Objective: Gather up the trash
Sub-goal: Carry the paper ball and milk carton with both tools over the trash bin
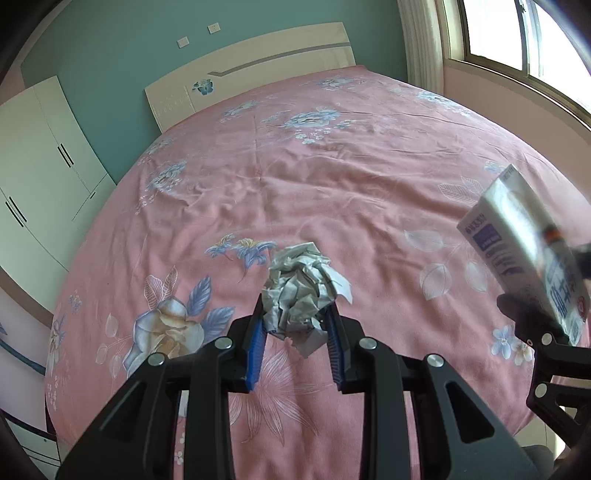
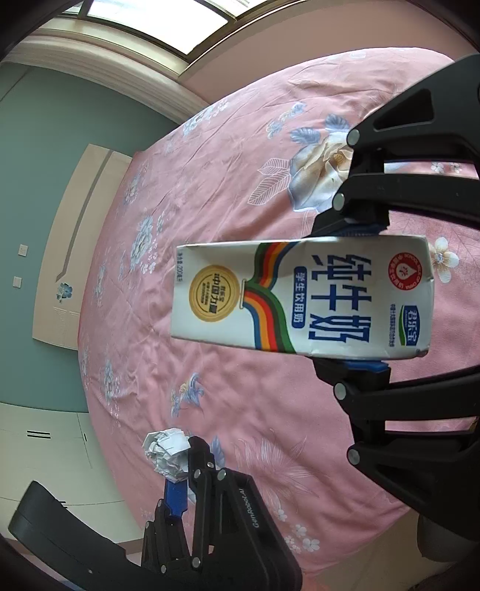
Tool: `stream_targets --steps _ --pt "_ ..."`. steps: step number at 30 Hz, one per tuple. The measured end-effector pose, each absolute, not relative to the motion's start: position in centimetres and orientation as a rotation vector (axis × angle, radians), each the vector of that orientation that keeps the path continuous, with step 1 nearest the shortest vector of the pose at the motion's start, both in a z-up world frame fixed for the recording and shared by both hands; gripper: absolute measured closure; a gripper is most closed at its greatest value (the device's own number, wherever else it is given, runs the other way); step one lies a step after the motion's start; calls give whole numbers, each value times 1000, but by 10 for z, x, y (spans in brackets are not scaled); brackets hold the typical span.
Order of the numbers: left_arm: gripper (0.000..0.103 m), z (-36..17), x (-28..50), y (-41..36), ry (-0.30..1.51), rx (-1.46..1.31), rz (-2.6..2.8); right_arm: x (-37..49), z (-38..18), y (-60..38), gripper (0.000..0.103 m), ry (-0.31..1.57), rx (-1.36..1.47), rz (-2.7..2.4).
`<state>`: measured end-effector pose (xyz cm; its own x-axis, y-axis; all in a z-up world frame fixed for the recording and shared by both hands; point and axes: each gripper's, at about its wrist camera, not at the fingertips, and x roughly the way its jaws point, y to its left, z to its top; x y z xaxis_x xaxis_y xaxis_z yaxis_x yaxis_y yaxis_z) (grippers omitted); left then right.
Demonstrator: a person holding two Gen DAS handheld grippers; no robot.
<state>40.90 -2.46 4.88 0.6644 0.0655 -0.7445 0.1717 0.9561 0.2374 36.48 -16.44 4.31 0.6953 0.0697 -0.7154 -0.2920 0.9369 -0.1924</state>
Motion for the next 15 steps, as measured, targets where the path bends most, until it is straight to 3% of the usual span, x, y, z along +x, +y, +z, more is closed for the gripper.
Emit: stream_targets --steps 15 --pt "71 140 233 -28 723 294 -79 189 138 -179 55 688 -311 191"
